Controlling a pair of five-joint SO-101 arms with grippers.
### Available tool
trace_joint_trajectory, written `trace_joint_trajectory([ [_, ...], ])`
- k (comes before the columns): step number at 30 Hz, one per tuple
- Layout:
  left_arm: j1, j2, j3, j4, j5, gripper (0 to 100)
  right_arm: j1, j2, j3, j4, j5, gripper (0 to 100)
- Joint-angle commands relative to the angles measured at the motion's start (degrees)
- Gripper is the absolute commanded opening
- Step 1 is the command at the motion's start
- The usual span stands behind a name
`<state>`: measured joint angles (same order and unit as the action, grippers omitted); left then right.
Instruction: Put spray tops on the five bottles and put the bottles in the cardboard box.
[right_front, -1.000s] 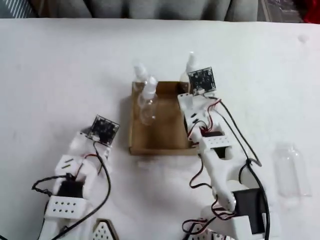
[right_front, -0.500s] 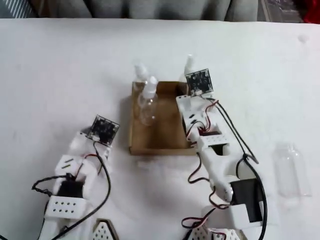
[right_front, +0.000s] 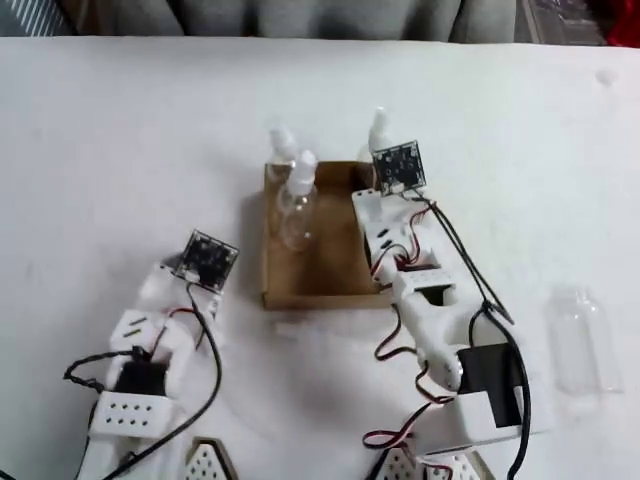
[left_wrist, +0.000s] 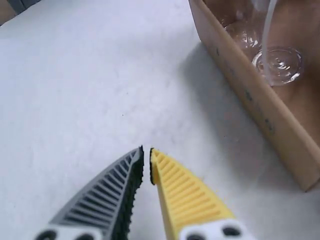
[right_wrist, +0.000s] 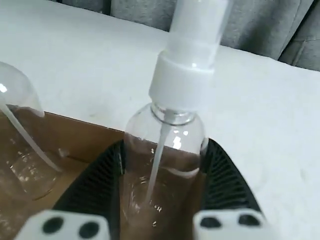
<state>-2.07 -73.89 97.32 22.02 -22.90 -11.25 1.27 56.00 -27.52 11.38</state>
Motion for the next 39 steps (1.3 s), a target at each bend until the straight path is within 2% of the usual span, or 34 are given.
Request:
trace_joint_trajectory([
  [1, 0.57, -0.57, -0.09, -1.67, -0.62, 3, 0.31, -0.04, -1.67, -0.04, 0.35, 1.9],
  [3, 0.57, -0.57, -0.09, -1.67, -0.62, 3, 0.22, -0.04, -1.67, -0.04, 0.35, 3.9],
  [10, 0.57, -0.57, -0.09, -1.67, -0.62, 3, -0.04, 0.48, -1.67, 0.04, 0.35, 20.2],
  [26, 0.57, -0.57, -0.09, -1.67, -0.62, 3, -0.22, -0.13, -1.76, 0.04, -0.09, 21.4],
  [31, 0.57, -0.57, -0.09, -1.67, -0.62, 3, -2.07, 0.40, -1.67, 0.13, -0.09, 30.2],
  [39, 0.57, -0.57, -0.09, -1.67, -0.62, 3, -2.51, 0.04, -0.79, 0.13, -0.18, 30.7],
])
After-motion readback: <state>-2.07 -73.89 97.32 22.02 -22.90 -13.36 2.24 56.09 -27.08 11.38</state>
